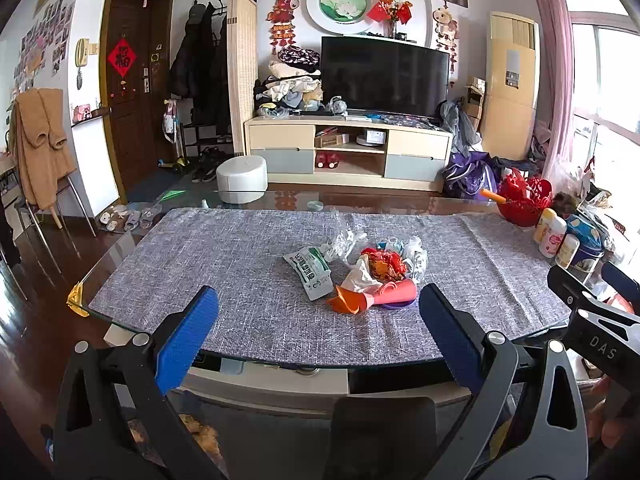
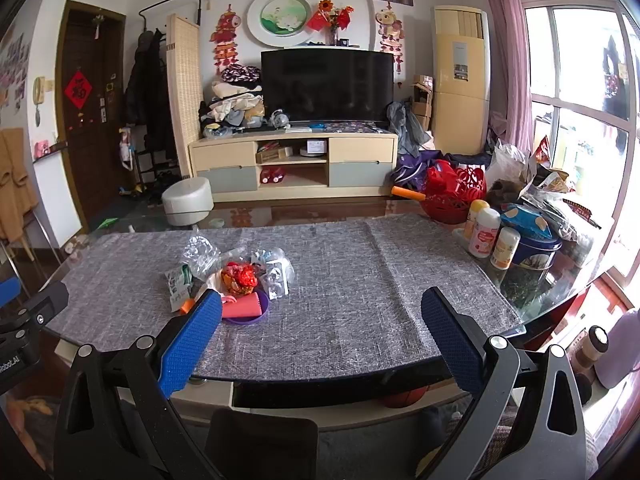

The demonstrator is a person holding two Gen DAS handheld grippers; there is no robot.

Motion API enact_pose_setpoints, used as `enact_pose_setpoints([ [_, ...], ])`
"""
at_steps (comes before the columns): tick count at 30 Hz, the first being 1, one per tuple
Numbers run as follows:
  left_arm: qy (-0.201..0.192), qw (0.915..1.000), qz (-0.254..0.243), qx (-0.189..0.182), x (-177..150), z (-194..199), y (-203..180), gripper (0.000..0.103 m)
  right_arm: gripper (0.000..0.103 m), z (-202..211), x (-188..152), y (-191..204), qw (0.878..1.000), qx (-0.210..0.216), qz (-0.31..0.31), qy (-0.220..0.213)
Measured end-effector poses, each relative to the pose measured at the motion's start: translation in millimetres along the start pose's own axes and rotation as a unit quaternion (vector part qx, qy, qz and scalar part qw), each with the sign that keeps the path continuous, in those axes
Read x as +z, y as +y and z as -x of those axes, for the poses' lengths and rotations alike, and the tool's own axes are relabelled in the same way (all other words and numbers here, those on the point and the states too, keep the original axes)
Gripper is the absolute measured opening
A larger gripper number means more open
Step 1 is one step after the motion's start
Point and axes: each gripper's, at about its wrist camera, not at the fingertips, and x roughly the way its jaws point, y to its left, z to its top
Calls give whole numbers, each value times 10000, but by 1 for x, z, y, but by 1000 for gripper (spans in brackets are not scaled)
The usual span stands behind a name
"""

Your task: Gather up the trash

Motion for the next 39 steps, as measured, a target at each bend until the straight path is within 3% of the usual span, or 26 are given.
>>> enact_pose_setpoints([
  [39, -38, 9997, 160, -164, 10, 4, 5, 95, 100, 3, 9, 4, 10000, 63, 0, -34],
])
